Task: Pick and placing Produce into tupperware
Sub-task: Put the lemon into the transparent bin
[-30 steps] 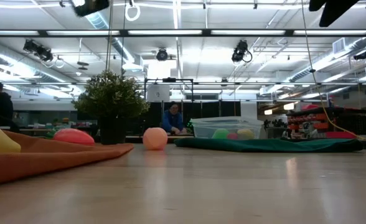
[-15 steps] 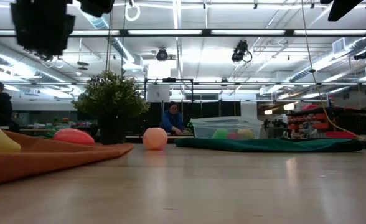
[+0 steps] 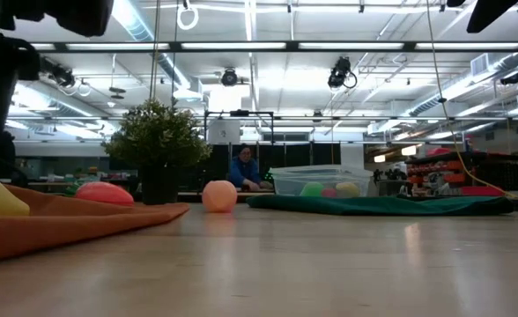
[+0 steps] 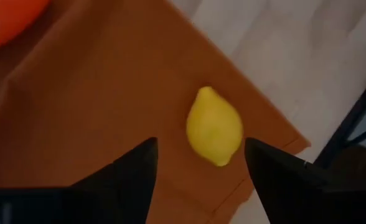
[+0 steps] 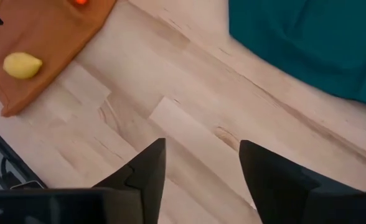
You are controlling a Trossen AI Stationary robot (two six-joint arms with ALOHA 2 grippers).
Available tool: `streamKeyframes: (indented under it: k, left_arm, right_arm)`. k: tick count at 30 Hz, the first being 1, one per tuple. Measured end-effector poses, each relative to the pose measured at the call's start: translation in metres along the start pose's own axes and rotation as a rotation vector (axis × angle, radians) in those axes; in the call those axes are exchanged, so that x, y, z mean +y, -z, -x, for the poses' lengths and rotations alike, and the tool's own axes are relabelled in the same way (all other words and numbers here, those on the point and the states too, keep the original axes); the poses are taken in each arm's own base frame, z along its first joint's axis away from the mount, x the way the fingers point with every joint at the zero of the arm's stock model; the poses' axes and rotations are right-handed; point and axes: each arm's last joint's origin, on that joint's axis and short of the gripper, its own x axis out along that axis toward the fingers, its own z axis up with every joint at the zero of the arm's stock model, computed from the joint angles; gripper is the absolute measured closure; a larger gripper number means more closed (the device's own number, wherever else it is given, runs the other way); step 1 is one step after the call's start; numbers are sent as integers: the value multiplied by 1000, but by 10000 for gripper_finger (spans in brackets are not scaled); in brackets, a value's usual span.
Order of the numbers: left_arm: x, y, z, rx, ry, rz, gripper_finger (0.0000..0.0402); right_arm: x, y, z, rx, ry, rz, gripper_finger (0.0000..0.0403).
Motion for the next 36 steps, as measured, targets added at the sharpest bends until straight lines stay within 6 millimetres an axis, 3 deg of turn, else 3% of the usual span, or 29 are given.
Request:
streamKeyframes:
  k: [9,22,36]
  left_arm:
    - [-9,4,-1,-98,43,-31,134]
    - [-9,2,-4,-86,44,149,133]
    - [-12,3,-39,19,3,140,129]
  right_arm:
    - [0,0,0,7,2,-66,180]
    - [-3,0,0,8,25,-28,172]
    - [-3,1,0,26,31,14,171]
